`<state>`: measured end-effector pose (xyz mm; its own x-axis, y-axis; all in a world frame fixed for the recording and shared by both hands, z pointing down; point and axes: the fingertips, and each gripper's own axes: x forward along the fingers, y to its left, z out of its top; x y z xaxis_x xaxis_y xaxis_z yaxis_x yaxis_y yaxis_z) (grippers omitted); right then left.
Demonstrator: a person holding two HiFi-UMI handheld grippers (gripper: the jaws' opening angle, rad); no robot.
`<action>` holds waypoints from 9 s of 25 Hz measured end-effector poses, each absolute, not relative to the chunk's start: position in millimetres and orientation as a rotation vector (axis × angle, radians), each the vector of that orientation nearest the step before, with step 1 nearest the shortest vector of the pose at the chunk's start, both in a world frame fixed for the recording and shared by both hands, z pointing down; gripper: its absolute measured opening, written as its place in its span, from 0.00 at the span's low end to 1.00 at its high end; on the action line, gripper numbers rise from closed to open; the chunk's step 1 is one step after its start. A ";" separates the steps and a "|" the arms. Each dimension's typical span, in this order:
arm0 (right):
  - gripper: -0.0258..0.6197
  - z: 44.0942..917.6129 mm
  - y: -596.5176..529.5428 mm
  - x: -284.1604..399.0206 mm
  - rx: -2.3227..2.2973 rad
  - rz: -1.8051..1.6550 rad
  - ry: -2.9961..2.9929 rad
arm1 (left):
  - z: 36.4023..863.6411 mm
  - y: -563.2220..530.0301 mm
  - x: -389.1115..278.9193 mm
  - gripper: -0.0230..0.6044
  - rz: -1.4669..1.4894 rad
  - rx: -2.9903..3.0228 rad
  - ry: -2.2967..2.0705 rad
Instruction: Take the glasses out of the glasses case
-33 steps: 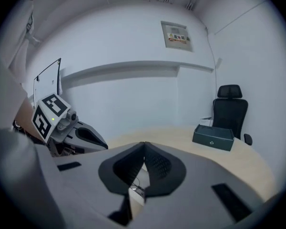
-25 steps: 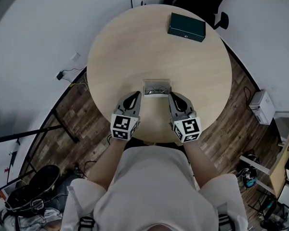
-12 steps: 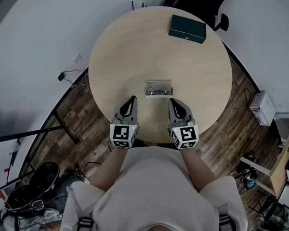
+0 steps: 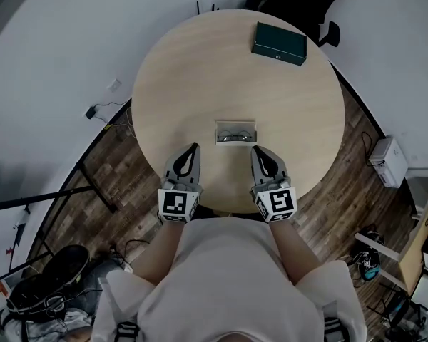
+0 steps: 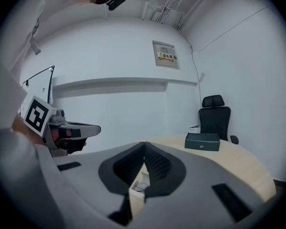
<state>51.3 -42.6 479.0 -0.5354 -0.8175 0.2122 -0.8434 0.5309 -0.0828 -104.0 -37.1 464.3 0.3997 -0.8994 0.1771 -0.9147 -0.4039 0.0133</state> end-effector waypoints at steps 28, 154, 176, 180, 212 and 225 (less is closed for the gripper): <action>0.19 645.0 -83.0 2.7 0.391 -0.146 -2.148 | 470.5 -14.8 -134.6 0.05 0.236 2.589 -1.656; 0.07 722.8 -95.4 184.2 0.430 -0.203 -1.629 | 481.0 -29.6 -41.4 0.05 0.265 2.638 -1.437; 0.06 620.9 -91.1 154.7 0.721 -0.306 -1.721 | 465.5 -4.9 -49.1 0.05 0.249 2.725 -1.389; 0.06 582.4 -82.5 134.9 0.854 -0.259 -1.834 | 456.6 -0.4 -50.0 0.05 0.250 2.728 -1.401; 0.06 379.8 20.2 76.3 1.621 0.196 -2.559 | 371.7 16.7 -78.8 0.05 0.147 2.722 -1.638; 0.06 371.0 13.9 87.6 1.694 0.193 -2.528 | 370.2 11.7 -77.9 0.05 0.085 2.671 -1.637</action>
<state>87.6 13.9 371.0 -0.3798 -0.9134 0.1464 -0.9251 0.3761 -0.0534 -77.9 11.7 370.2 0.4527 -0.8903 0.0499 -0.8906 -0.4542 -0.0222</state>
